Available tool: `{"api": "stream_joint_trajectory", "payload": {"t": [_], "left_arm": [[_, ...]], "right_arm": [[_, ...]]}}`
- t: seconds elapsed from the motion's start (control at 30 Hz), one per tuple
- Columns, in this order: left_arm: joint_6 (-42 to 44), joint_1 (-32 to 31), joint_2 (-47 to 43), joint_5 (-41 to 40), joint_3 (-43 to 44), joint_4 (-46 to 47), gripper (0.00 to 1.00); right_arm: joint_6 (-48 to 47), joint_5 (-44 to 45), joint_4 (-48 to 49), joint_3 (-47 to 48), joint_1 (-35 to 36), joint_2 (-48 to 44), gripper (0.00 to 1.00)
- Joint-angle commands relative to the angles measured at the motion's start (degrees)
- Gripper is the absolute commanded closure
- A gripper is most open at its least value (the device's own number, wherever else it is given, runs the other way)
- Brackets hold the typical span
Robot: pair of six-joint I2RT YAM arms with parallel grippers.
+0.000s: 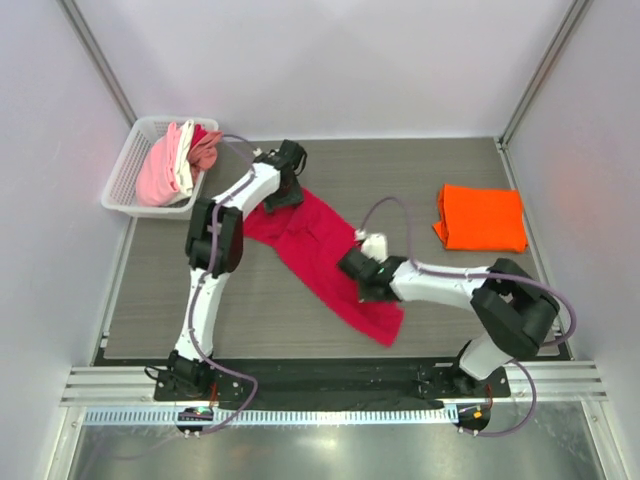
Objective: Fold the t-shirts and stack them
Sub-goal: Fold the tshirt
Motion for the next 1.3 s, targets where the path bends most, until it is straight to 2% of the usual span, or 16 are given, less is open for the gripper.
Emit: {"api": "stream_joint_trajectory", "payload": {"t": [0.0, 0.03, 0.07, 0.1, 0.17, 0.23, 0.33, 0.37, 0.43, 0.53, 0.63, 0.73, 0.93, 1.07, 1.2, 1.27], "left_arm": [[3.11, -3.50, 12.26, 4.46, 14.55, -7.50, 0.34], [3.46, -4.73, 14.92, 5.52, 23.30, -9.42, 0.34], [4.07, -5.18, 17.03, 8.14, 28.26, -10.22, 0.34], [4.43, -5.62, 20.71, 9.64, 32.05, -10.67, 0.34], [4.78, -6.24, 22.32, 13.59, 37.51, -8.84, 0.34], [5.05, -6.15, 20.41, 16.34, 35.45, -2.87, 0.30], [7.06, -5.36, 14.28, 14.68, 29.73, 2.66, 0.20], [7.85, -5.01, 12.59, 14.58, 28.59, 3.73, 0.19], [10.13, -4.22, 8.73, 14.32, 25.16, 5.93, 0.16], [12.95, -4.13, -0.15, 12.56, 18.23, 8.12, 0.13], [12.96, -4.13, -9.38, 12.91, 9.17, 11.29, 0.10], [11.99, -4.22, -17.38, 12.39, 1.54, 12.27, 0.08], [8.22, -3.95, -25.83, 9.13, -14.89, 13.67, 0.11], [6.37, -1.59, -24.17, 11.75, -20.36, 17.53, 0.20], [5.57, 0.79, -19.34, 14.05, -20.38, 21.23, 0.28], [5.75, 1.41, -16.01, 14.49, -18.81, 22.19, 0.30]], "right_arm": [[11.96, -7.06, -4.92, -1.44, 15.30, 2.61, 0.99], [13.11, -8.54, -4.14, -0.30, 18.67, 3.40, 0.99], [13.73, -9.25, -3.78, 2.58, 21.14, 5.06, 0.99], [14.43, -9.69, -3.69, 4.35, 23.16, 5.69, 0.99], [14.00, -10.22, -3.78, 8.39, 26.78, 5.35, 0.99], [13.21, -9.35, -3.95, 9.46, 26.61, 1.49, 0.93], [11.28, -4.00, -6.14, 10.43, 24.60, -6.24, 0.66], [10.84, -2.59, -6.24, 9.83, 22.24, -8.52, 0.51], [8.39, -1.87, -5.98, 8.60, 18.81, -14.39, 0.45], [3.48, -4.42, -3.70, 5.87, 9.76, -19.59, 0.45], [0.21, -8.98, 0.26, 5.25, 0.70, -20.32, 0.45], [-2.87, -16.95, 4.48, 6.99, -8.26, -17.08, 0.46], [-5.07, -29.89, 13.62, 15.85, -19.95, 1.54, 0.46], [-5.87, -35.51, 15.91, 25.09, -23.48, 15.33, 0.47], [-4.99, -39.92, 19.15, 31.60, -25.15, 27.19, 0.47], [-3.67, -42.64, 20.56, 34.60, -25.77, 30.03, 0.47]]}}
